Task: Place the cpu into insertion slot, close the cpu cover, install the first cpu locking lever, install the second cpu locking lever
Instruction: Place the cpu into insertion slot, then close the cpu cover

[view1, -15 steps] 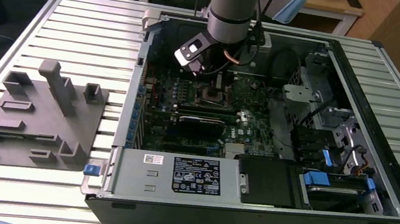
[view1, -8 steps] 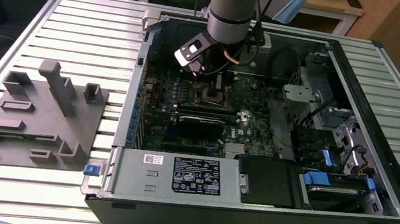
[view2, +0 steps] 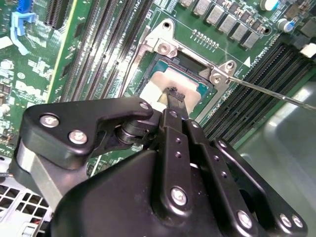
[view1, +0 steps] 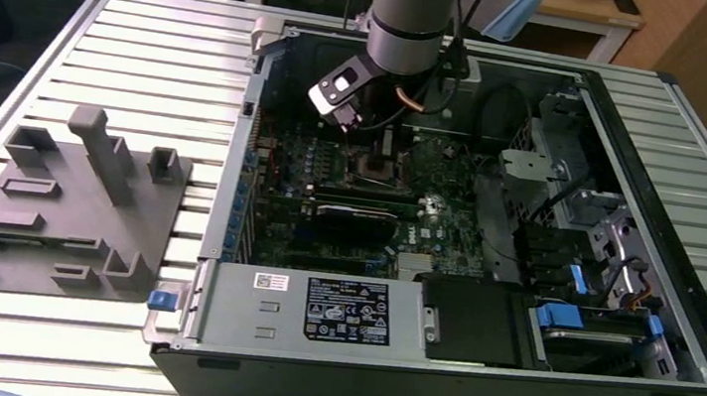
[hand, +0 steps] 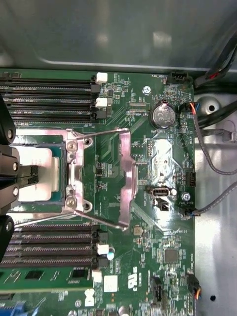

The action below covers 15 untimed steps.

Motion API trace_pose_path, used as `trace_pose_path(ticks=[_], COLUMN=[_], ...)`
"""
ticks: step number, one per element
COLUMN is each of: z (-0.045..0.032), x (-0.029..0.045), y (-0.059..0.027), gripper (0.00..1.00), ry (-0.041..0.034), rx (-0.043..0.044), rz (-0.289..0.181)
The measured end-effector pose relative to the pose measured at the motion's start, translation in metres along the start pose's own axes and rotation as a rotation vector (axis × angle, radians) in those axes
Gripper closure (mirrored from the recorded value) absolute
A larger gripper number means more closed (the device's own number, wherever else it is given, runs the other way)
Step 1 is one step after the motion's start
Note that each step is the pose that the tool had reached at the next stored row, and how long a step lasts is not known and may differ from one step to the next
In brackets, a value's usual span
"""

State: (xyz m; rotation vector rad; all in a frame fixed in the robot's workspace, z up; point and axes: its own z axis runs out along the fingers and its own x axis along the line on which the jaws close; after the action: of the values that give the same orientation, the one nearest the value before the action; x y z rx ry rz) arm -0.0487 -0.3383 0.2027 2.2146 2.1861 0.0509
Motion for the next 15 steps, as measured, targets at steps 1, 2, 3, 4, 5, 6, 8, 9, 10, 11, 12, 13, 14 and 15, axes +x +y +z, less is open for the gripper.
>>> trace_pose_path(ticks=[1, 2, 3, 4, 5, 6, 8, 9, 10, 11, 12, 13, 14, 15], z=[-0.0014, -0.0033, -0.0055, -0.0077, -0.0101, -0.0128, -0.0175, -0.019, -0.0197, -0.0198, -0.0198, -0.0222, -0.0246, -0.0246], x=[0.0, 0.0, 0.0, 0.0, 0.0, 0.0, 0.0, 0.0, 0.0, 0.0001, 0.0001, 0.0001, 0.0, 0.0001], y=[0.0001, 0.0002, 0.0002, 0.0003, 0.0005, 0.0006, 0.0008, 0.0008, 0.0009, 0.0009, 0.0009, 0.001, 0.0011, 0.0011], gripper=[0.89, 0.89, 0.89, 0.89, 0.89, 0.89, 0.89, 0.89, 0.89, 0.89, 0.89, 0.89, 0.89, 0.89], ry=[0.0002, 0.0, 0.0, 0.0001, 0.0, 0.0, -0.0001, -0.0001, 0.0, 0.0001, 0.0003, 0.0, -0.0002, -0.0001], rx=[-0.0002, -0.0001, -0.0001, -0.0001, -0.0001, 0.0, 0.0, 0.0, 0.0, -0.0001, -0.0002, 0.0, 0.0, 0.0001], rz=[0.0, 0.0, 0.0, 0.0, 0.0, 0.0, 0.0, 0.0, 0.0, 0.0, 0.0, 0.0, 0.0, 0.0])
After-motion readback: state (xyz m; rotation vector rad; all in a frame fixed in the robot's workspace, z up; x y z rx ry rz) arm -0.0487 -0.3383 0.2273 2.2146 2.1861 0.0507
